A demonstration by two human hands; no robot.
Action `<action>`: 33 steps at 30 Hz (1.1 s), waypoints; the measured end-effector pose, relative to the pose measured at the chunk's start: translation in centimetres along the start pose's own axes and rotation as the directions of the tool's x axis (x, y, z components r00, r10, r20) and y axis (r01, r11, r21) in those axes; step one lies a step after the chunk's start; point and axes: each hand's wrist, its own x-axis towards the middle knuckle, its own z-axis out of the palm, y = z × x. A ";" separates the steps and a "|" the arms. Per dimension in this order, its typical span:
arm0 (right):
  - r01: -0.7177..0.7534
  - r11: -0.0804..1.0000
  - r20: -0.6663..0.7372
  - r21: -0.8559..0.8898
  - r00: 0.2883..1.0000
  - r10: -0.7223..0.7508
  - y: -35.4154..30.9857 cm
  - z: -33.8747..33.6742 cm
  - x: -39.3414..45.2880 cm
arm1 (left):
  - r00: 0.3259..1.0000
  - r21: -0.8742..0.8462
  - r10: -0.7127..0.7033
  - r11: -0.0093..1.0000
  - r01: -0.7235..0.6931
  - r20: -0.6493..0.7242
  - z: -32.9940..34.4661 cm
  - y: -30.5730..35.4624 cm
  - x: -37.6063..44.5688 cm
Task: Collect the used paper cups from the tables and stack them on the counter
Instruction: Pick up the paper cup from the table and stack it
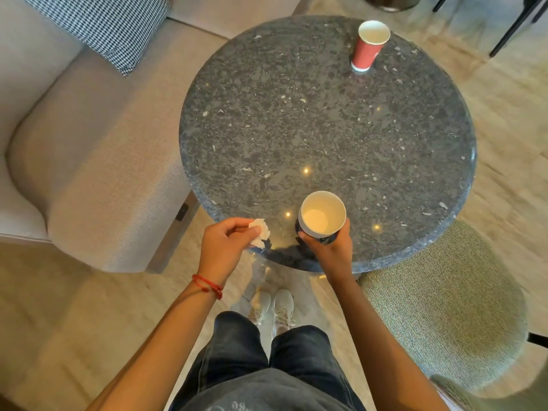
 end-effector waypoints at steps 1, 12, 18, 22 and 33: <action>-0.001 1.000 -0.016 0.003 1.000 0.001 -0.1 0.1 0.1 | 1.000 -0.003 0.002 1.000 -0.002 0.003 0.0 0.0 0.0; -0.014 0.994 -0.055 0.113 0.998 0.020 -1.7 -0.6 -2.5 | 0.996 -0.017 -0.012 1.000 0.013 0.083 -0.1 0.2 0.0; -0.090 0.978 -0.153 0.187 0.981 0.120 -1.7 -1.3 -6.0 | 0.976 0.006 -0.009 1.000 0.008 0.216 0.8 0.2 0.5; -0.128 0.975 -0.298 0.180 0.938 0.178 -1.4 -2.0 -8.5 | 0.945 0.053 -0.012 0.999 -0.006 0.327 2.1 0.1 0.7; -0.130 0.914 -0.589 0.385 0.727 0.352 0.6 -6.1 -16.9 | 0.784 0.120 0.001 0.988 -0.097 0.621 9.1 0.5 -3.3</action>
